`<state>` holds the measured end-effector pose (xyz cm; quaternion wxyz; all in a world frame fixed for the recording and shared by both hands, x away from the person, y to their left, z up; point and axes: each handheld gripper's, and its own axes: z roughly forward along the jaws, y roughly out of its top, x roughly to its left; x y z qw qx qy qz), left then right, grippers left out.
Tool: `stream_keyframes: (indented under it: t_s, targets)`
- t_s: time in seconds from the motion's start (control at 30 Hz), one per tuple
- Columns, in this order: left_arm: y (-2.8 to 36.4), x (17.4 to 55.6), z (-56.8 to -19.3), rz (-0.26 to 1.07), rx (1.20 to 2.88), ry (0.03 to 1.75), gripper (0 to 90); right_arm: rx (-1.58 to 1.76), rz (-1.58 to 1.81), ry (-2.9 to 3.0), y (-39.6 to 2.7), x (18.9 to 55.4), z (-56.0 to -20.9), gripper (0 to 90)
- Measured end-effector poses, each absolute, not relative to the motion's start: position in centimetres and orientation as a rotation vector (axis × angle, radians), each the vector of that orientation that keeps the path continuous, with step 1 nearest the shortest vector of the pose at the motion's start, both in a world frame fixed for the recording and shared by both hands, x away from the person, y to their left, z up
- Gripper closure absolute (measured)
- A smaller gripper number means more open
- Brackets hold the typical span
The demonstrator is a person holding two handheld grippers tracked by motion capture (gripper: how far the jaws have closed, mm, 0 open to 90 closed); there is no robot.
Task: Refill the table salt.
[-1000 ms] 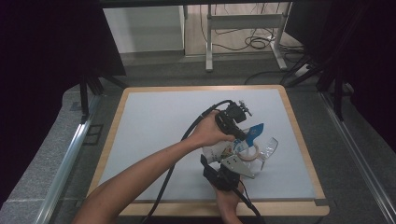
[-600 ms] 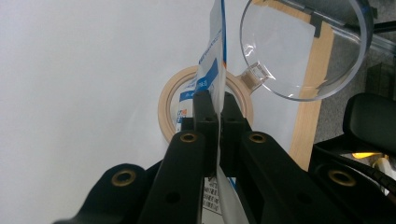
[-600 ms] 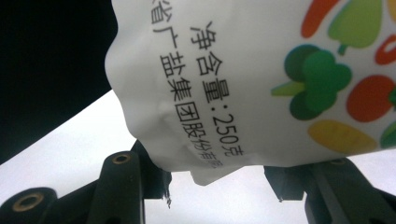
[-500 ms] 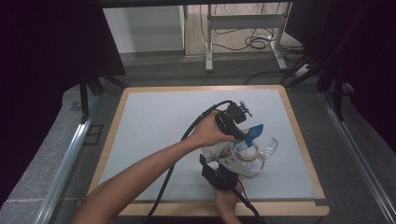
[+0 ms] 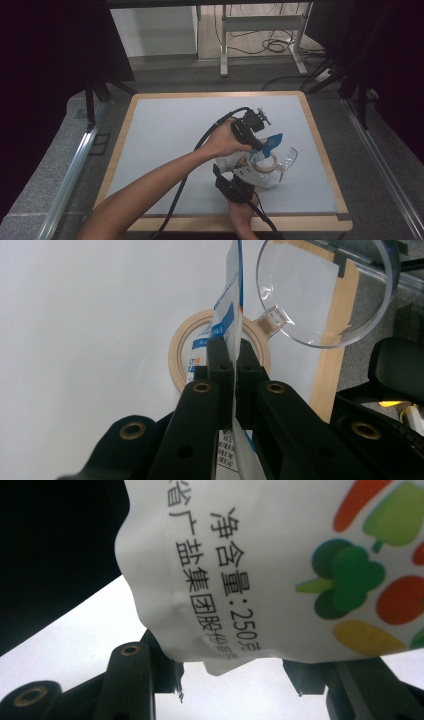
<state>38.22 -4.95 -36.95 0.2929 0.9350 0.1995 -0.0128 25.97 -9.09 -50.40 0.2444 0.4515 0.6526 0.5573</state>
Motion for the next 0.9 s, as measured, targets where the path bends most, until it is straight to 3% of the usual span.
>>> stream_keyframes:
  t_s: [0.9]
  targets:
    - [-4.97,38.35,-37.15,-0.057,2.491,0.529,90.0,1.189,1.510,1.790,-9.31,25.48,-50.15,50.3]
